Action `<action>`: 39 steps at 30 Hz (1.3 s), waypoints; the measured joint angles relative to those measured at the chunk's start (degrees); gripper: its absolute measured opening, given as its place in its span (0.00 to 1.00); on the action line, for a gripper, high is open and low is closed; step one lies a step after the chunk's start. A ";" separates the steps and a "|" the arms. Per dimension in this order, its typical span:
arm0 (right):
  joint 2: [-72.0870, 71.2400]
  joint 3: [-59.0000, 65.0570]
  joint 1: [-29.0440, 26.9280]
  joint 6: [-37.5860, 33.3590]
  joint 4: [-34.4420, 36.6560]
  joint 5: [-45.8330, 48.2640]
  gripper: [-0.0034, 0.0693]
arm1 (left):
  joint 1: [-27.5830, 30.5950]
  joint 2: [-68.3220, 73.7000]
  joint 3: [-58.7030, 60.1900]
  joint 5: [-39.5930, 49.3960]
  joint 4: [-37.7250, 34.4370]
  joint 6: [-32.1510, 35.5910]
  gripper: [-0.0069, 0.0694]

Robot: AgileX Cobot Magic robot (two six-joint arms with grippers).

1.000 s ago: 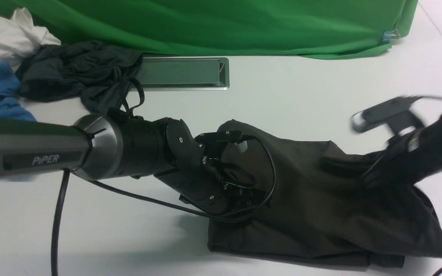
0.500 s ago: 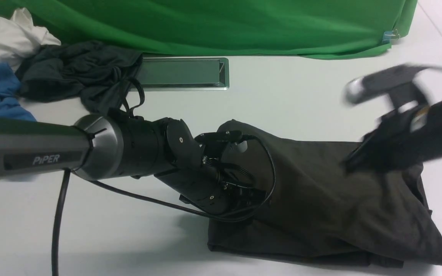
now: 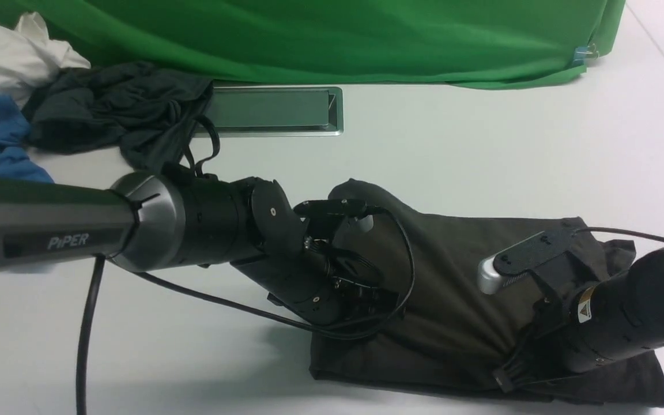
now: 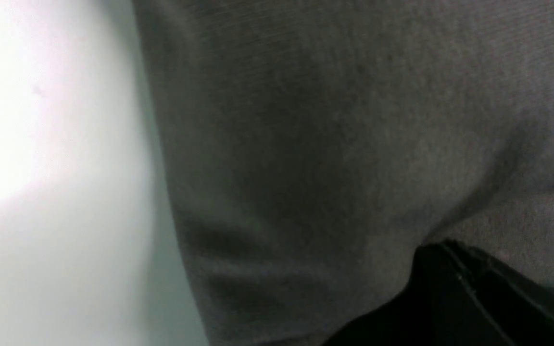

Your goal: Fold a long-sleeved shirt on a white desktop.

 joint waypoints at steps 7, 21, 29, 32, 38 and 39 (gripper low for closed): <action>4.20 -6.11 0.00 -0.90 0.01 4.71 0.10 | 0.92 -7.77 1.06 5.33 5.57 -0.17 0.11; 23.04 -36.95 1.15 -5.26 4.31 14.11 0.12 | 28.70 -27.58 1.06 12.38 14.04 -8.97 0.11; 23.92 -43.99 1.15 -5.04 3.22 16.40 0.15 | 30.99 -27.74 1.11 14.04 12.98 -9.01 0.11; 21.10 -44.00 1.15 -4.91 2.57 16.54 0.16 | 30.99 -27.74 1.11 13.98 12.98 -8.95 0.11; 11.37 -44.05 1.15 3.34 -4.71 13.17 0.18 | 30.99 -27.74 1.11 13.50 9.90 -8.00 0.11; 10.06 -44.05 1.15 5.36 -7.00 12.97 0.19 | 30.99 -27.74 1.16 13.61 8.89 -7.36 0.11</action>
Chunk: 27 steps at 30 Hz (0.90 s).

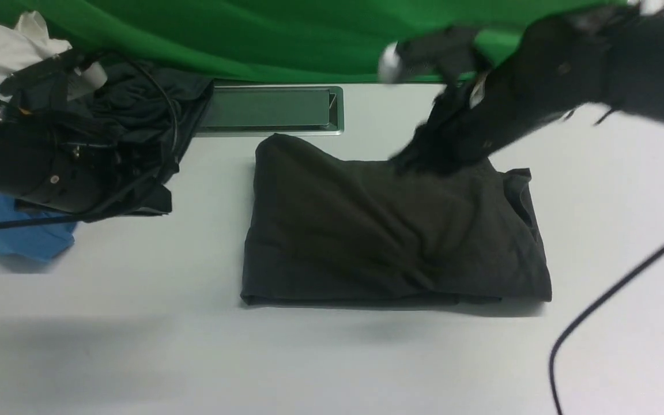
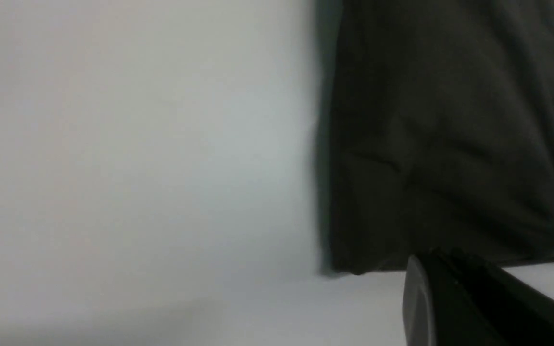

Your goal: Fold a long-sleeved shirt on a white desktop.

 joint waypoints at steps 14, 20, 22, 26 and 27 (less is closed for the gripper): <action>-32.81 26.01 0.04 17.27 -11.68 -19.10 0.23 | -2.18 -7.66 0.05 9.80 -14.82 16.24 0.11; -47.08 46.25 -1.18 16.92 -14.39 -33.77 0.24 | -4.09 -19.64 4.69 15.74 -5.09 10.35 0.11; -50.52 51.97 -1.75 16.52 -14.71 -39.58 0.25 | -4.09 -25.03 8.08 16.05 -1.52 7.26 0.11; -55.16 60.68 -1.82 16.52 -14.71 -49.16 0.25 | -4.09 -35.50 12.59 19.73 4.18 4.75 0.11; -56.17 62.21 -1.82 16.57 -14.71 -50.59 0.25 | -4.09 -39.74 13.31 21.65 6.03 4.61 0.11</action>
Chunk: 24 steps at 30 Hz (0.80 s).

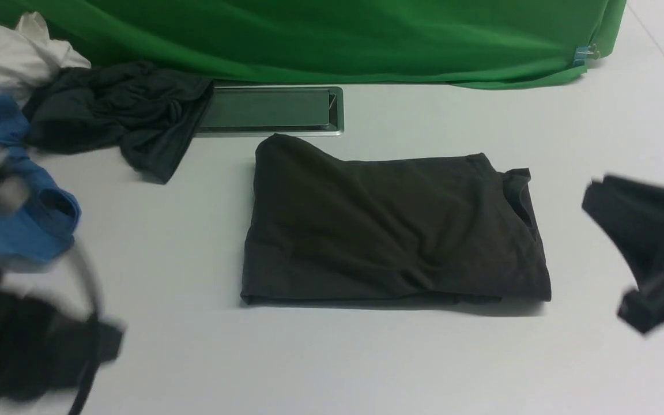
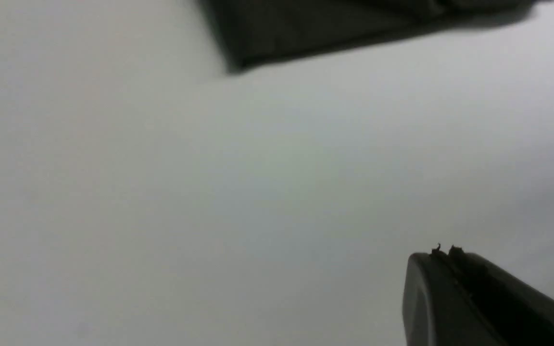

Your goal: Fold a long-sleeved shirt on a white desktop.

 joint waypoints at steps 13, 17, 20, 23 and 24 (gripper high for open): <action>-4.72 2.52 -0.12 -0.50 0.00 -1.97 0.28 | 0.00 -27.35 1.60 -17.64 8.16 0.01 0.12; -4.72 2.52 -0.12 -0.50 0.00 -1.97 0.29 | 0.00 -28.10 1.60 -21.38 8.16 0.14 0.12; -4.72 2.52 -0.12 -0.50 0.00 -1.97 0.29 | 0.00 -28.14 1.60 -21.82 8.16 0.18 0.12; -4.72 2.52 -0.12 -0.50 0.00 -1.97 0.30 | 0.00 -28.14 1.60 -21.82 8.16 0.18 0.12; -4.72 2.52 -0.12 -0.50 0.00 -1.97 0.30 | 0.00 -28.14 1.60 -21.82 8.16 0.18 0.12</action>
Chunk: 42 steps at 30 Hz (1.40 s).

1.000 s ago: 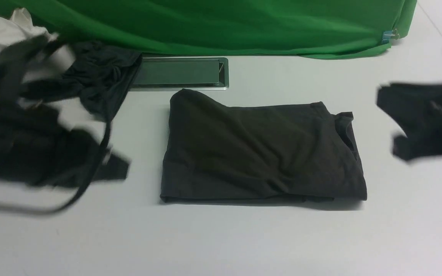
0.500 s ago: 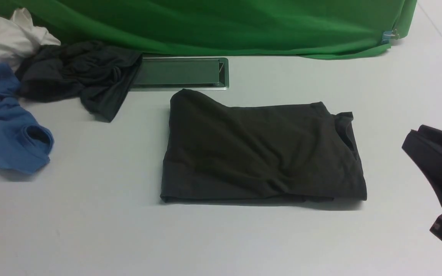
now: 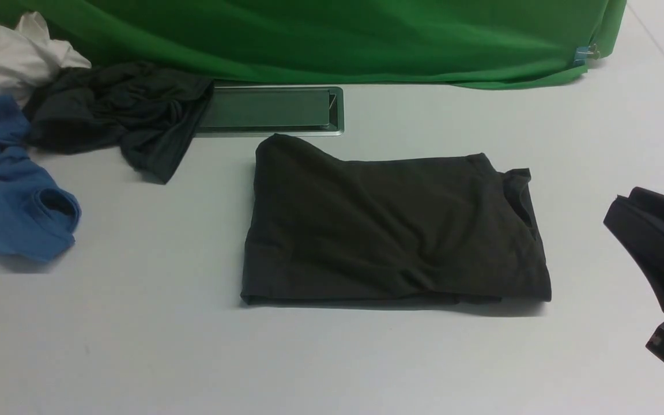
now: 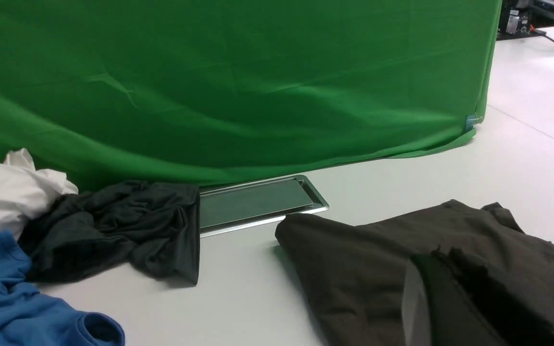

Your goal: Fold a long-sleeved shirt on a white desktop.

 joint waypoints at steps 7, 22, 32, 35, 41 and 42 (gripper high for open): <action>0.00 0.00 0.00 0.00 0.00 0.00 0.31 | 0.00 0.00 0.22 -0.52 0.24 0.00 0.12; 0.00 0.00 -0.17 0.00 0.00 0.00 0.35 | 0.00 -9.49 34.57 -29.98 11.37 0.00 0.12; -0.01 0.00 -0.17 0.00 0.00 0.00 0.37 | 2.27 -11.37 42.91 -29.67 10.43 0.00 0.12; -0.01 0.00 -0.17 0.00 0.00 0.00 0.37 | 4.54 -11.41 42.91 -29.79 10.25 0.00 0.12; -0.01 0.00 -0.17 0.00 0.00 0.00 0.37 | 5.17 -11.41 42.91 -30.03 10.25 0.00 0.13; -0.01 0.00 -0.17 0.00 0.00 0.00 0.37 | 5.17 -11.41 42.91 -30.03 10.25 0.00 0.13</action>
